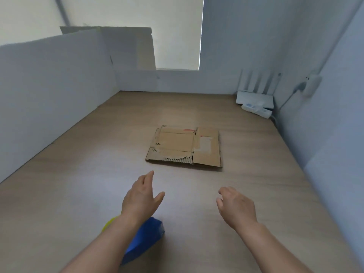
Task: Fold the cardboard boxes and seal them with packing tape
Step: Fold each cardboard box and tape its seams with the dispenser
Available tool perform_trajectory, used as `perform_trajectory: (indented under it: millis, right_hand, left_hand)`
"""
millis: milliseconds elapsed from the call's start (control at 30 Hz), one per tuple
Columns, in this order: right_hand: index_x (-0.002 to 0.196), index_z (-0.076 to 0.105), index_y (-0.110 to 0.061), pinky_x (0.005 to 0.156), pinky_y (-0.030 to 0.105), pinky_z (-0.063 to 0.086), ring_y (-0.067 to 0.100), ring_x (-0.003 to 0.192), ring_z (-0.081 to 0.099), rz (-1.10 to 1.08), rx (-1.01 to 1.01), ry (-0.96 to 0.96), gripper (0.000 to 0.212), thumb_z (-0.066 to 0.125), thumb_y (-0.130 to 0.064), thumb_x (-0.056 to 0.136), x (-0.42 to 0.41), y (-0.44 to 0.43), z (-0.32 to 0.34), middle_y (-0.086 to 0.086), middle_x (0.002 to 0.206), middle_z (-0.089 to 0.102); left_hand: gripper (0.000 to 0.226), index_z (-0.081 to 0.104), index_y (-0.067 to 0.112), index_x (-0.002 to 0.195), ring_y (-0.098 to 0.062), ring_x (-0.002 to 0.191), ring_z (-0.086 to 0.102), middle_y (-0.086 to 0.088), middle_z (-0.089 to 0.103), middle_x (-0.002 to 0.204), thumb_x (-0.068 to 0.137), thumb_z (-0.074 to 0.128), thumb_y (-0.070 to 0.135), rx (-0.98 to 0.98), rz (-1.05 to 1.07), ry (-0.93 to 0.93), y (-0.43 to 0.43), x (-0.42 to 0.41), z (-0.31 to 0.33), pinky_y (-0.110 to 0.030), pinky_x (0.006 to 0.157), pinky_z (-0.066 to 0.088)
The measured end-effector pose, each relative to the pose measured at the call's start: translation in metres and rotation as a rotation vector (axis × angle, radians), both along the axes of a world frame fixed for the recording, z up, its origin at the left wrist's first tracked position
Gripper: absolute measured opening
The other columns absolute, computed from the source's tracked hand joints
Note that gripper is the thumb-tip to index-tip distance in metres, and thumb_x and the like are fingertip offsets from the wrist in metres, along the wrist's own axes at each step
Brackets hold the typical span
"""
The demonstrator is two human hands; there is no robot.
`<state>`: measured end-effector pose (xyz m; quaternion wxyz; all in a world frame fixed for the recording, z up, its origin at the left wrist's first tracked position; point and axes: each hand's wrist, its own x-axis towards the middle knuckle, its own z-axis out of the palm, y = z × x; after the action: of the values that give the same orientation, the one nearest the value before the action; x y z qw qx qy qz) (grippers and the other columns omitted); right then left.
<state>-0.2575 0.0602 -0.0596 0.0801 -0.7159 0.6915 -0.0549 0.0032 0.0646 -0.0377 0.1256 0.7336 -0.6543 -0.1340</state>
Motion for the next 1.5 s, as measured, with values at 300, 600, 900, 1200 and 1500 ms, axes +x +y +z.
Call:
perform_trajectory:
  millis: [300, 600, 900, 1200, 1500]
  right_hand:
    - [0.145, 0.025, -0.020, 0.089, 0.032, 0.042, 0.020, 0.126, 0.040, -0.152, 0.116, 0.021, 0.061, 0.042, -0.048, 0.094, 0.000, -0.104, -0.036, 0.001, 0.140, 0.037]
    - [0.147, 0.023, -0.018, 0.101, 0.034, 0.033, 0.021, 0.132, 0.031, -0.212, 0.065, 0.087, 0.077, 0.046, -0.060, 0.088, 0.008, -0.161, -0.071, -0.003, 0.150, 0.031]
    - [0.148, 0.018, -0.019, 0.102, 0.035, 0.032, 0.028, 0.126, 0.037, -0.239, 0.121, 0.012, 0.088, 0.056, -0.063, 0.081, 0.024, -0.156, -0.049, 0.010, 0.137, 0.041]
    - [0.150, 0.010, -0.027, 0.106, 0.036, 0.035, 0.026, 0.131, 0.033, -0.153, 0.315, -0.309, 0.104, 0.071, -0.059, 0.072, 0.014, -0.127, -0.031, 0.005, 0.143, 0.026]
    - [0.136, 0.047, -0.027, 0.091, 0.032, 0.040, 0.027, 0.118, 0.041, -0.230, 0.031, -0.195, 0.043, 0.047, -0.043, 0.096, 0.008, -0.114, -0.032, 0.006, 0.129, 0.044]
  left_hand:
    - [0.099, -0.002, 0.021, 0.153, -0.023, 0.144, 0.019, -0.004, 0.006, 0.161, 0.084, 0.058, 0.059, 0.117, 0.000, -0.011, -0.125, 0.024, -0.049, -0.035, 0.112, 0.026]
    - [0.109, 0.011, 0.016, 0.147, -0.028, 0.135, 0.031, -0.011, 0.031, 0.145, 0.069, 0.064, 0.070, 0.119, 0.050, -0.065, -0.195, 0.033, -0.095, -0.042, 0.110, 0.031]
    - [0.089, 0.025, 0.020, 0.147, -0.025, 0.126, 0.039, -0.008, 0.039, 0.137, 0.078, 0.065, 0.059, 0.071, 0.084, 0.060, -0.177, 0.030, -0.070, -0.036, 0.101, 0.039]
    - [0.072, 0.049, 0.018, 0.131, -0.022, 0.112, 0.047, -0.005, 0.051, 0.118, 0.081, 0.049, 0.070, -0.029, 0.066, -0.049, -0.144, 0.028, -0.034, -0.031, 0.086, 0.044]
    - [0.082, 0.058, 0.018, 0.119, -0.022, 0.102, 0.053, -0.003, 0.058, 0.105, 0.073, 0.026, 0.077, -0.080, 0.060, -0.110, -0.119, 0.024, -0.031, -0.032, 0.071, 0.045]
